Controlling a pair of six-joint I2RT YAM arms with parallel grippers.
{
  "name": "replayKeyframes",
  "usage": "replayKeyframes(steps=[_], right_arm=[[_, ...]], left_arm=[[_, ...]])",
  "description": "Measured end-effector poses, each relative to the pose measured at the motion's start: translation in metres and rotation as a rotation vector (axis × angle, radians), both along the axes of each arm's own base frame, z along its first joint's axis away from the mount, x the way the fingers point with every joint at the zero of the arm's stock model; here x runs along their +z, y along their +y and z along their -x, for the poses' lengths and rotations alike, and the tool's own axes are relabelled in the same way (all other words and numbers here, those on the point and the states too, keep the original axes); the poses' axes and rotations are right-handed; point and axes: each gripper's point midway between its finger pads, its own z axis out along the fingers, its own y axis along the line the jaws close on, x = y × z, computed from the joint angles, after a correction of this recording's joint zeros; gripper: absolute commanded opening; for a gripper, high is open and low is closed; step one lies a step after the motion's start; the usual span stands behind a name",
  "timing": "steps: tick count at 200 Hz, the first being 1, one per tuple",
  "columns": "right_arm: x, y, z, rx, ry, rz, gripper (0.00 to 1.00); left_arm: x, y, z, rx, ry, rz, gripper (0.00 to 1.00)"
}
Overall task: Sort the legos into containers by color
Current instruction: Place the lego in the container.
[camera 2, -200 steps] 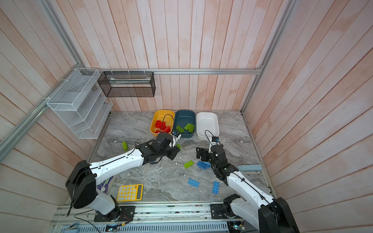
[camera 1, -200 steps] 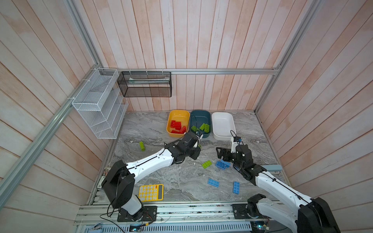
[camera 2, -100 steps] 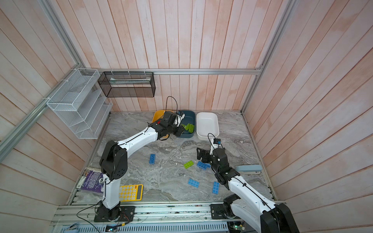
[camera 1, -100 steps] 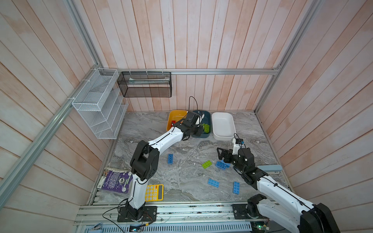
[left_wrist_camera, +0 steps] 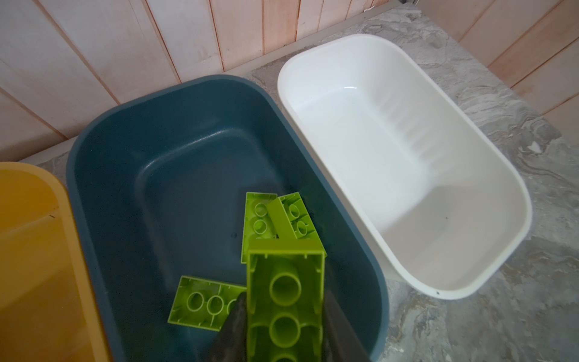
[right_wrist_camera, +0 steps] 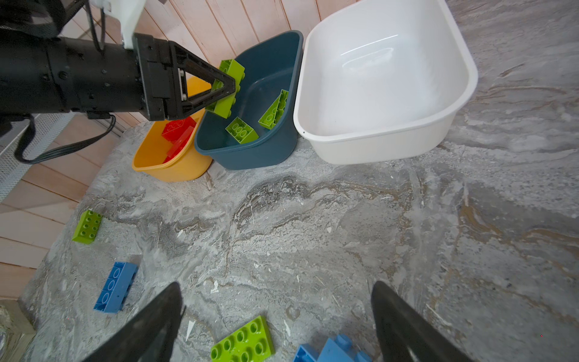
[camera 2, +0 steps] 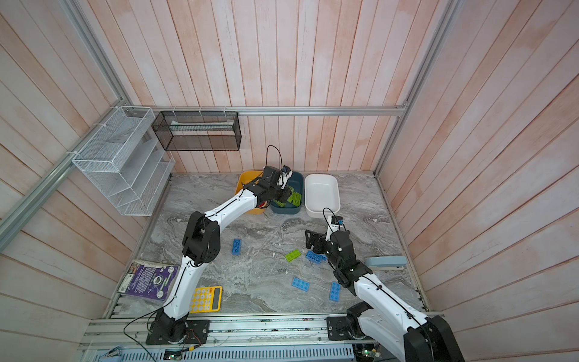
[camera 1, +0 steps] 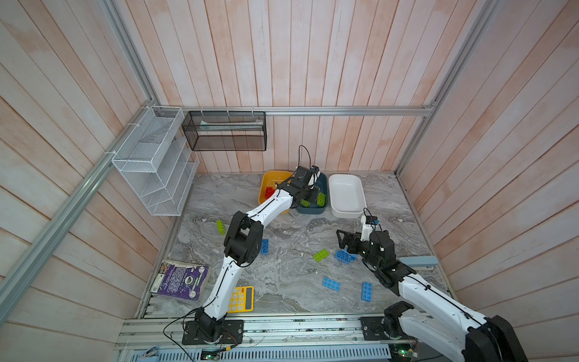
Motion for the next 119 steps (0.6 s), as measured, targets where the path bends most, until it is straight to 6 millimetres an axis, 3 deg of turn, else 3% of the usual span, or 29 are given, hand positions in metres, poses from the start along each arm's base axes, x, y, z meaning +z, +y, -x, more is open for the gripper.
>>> replayKeyframes(steps=[17,31,79,99,119], right_arm=[[0.002,0.002,0.001,0.01,-0.003,-0.005,0.94],[0.001,0.003,0.002,0.021,-0.002,-0.007,0.94],[-0.005,0.019,0.003,0.099,0.051,0.032,0.95],[-0.002,0.033,0.0,0.146,0.077,0.069,0.95],[-0.003,0.049,0.003,0.196,0.108,0.105,0.95]], left_arm=[[-0.004,0.003,-0.001,-0.001,0.014,-0.008,0.53],[-0.004,0.005,-0.002,0.001,0.019,-0.009,0.6],[0.001,0.01,0.007,0.002,0.03,-0.011,0.65],[0.018,0.021,0.024,0.016,0.035,0.003,0.65],[0.053,0.04,0.051,0.037,0.014,0.047,0.65]])
